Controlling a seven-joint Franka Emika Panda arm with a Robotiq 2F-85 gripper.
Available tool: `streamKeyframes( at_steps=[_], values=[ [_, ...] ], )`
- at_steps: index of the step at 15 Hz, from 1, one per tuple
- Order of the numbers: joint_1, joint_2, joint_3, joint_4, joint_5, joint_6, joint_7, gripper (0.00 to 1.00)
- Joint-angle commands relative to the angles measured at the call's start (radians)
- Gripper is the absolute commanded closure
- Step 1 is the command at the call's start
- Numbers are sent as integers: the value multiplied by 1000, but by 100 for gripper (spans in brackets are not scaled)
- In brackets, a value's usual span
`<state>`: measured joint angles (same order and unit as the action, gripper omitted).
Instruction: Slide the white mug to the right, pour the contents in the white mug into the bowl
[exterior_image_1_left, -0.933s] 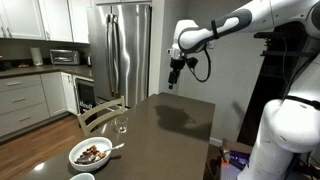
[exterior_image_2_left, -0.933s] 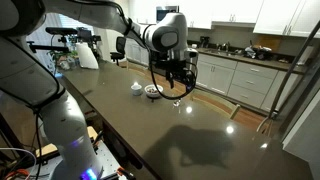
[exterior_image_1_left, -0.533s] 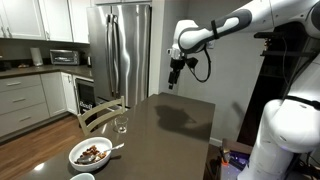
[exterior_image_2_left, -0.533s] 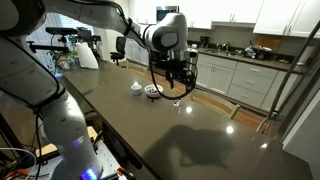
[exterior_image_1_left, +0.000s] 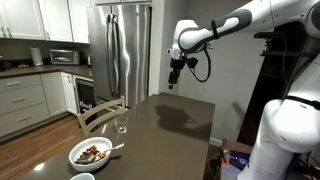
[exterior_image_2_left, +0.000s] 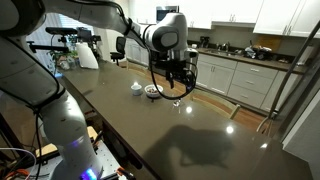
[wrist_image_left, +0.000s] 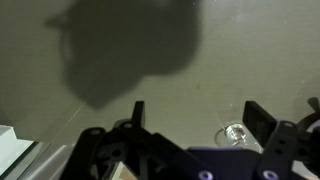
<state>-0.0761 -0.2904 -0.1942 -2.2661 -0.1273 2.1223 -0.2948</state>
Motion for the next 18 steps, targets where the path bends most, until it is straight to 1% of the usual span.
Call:
streamKeyframes(
  at_steps=[1,5,9,11,15,18],
  values=[
    [-10,10,8,-1,15,-3,-5,0],
    [8,25,7,-22,56,-12,-45,0],
    [33,38,37,-31,75,-51,-51,0],
    [61,46,65,-35,103,-72,-40,0],
    [135,78,132,-44,208,-36,-30,0],
    [192,126,181,-30,322,18,-36,0]
  ],
)
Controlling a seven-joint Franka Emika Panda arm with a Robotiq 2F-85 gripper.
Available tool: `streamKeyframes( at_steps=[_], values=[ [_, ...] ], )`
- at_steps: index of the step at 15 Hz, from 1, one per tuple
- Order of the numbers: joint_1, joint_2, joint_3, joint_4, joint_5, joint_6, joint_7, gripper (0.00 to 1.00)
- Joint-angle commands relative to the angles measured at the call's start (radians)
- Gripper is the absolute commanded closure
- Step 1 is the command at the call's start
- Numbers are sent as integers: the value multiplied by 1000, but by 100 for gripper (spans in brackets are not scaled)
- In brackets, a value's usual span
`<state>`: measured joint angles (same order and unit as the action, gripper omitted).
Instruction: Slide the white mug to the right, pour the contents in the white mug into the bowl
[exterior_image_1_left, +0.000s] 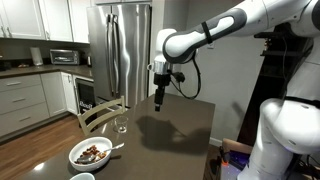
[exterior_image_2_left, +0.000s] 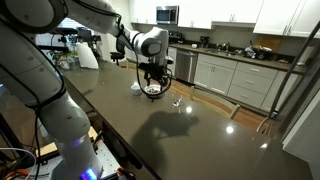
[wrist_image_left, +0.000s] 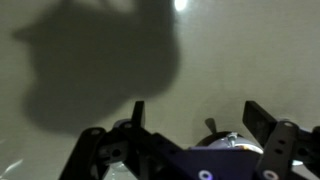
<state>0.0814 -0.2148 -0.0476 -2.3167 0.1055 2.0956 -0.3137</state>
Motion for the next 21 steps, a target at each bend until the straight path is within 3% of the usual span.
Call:
streamKeyframes(
  at_steps=[1,7,14,21],
  values=[
    [49,66,49,27,122,56,-23,0],
    [122,202,153,108,223,90,-47,0],
    [175,376,289,232,124,135,-151,0],
    [192,497,374,362,45,140,-244,0]
  ],
)
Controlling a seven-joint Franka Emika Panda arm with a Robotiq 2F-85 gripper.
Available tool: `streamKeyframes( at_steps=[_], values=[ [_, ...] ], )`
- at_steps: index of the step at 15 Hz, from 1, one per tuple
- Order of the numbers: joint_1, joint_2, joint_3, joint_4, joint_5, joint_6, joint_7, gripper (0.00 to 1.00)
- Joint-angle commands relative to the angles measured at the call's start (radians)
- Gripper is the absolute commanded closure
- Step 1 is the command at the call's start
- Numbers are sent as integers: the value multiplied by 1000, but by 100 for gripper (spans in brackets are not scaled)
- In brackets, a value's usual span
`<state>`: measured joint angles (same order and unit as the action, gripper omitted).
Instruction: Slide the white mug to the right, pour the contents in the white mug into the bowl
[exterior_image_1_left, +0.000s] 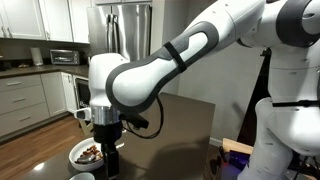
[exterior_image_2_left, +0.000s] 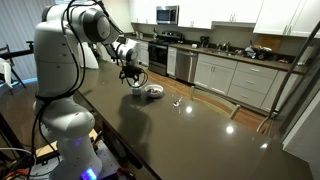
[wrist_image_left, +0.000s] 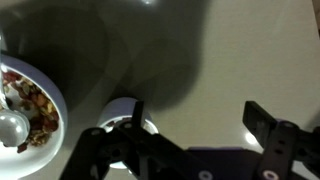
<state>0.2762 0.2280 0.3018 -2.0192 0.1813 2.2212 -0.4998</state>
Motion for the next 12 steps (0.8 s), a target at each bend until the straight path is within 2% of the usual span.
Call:
streamKeyframes(
  at_steps=[1,6,10,11,12],
  values=[
    [0,71,31,83,-43,22,-77,0],
    [7,151,63,158,-64,87,-126,0],
    [37,233,54,209,-109,216,-49,0],
    [39,260,53,231,-120,212,-42,0],
    [13,210,76,181,-94,192,-70,0]
  ],
)
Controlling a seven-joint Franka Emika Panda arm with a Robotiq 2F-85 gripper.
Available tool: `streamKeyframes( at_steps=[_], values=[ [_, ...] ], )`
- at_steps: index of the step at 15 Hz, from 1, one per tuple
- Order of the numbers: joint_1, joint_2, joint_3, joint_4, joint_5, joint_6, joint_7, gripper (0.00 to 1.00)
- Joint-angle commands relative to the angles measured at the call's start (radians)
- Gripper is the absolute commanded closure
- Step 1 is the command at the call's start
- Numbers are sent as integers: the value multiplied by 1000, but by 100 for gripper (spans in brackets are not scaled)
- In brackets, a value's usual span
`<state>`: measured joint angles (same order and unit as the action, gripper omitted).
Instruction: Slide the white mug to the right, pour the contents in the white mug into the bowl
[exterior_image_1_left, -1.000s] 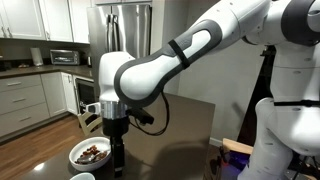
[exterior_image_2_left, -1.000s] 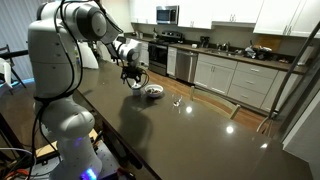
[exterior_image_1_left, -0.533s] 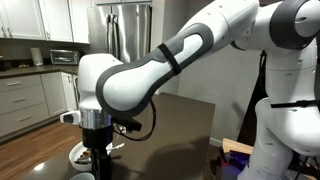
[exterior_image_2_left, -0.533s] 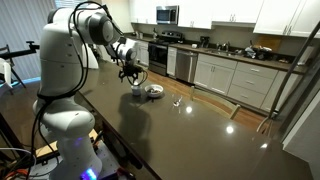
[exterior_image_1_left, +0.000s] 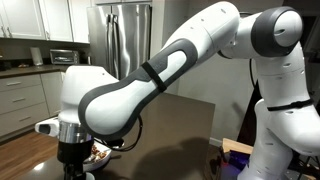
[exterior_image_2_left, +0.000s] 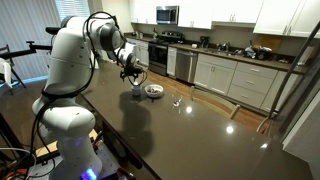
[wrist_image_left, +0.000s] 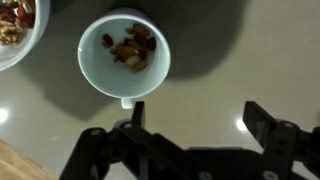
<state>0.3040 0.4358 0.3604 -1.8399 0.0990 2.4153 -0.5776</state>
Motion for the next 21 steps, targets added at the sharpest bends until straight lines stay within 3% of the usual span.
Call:
streamKeyframes(
  at_steps=[1,13,21],
  values=[
    [-14,17,18,10,-14,-1,10,0],
    [-30,48,16,24,-3,123,82,0],
    [4,123,28,31,-33,213,109,0]
  ],
)
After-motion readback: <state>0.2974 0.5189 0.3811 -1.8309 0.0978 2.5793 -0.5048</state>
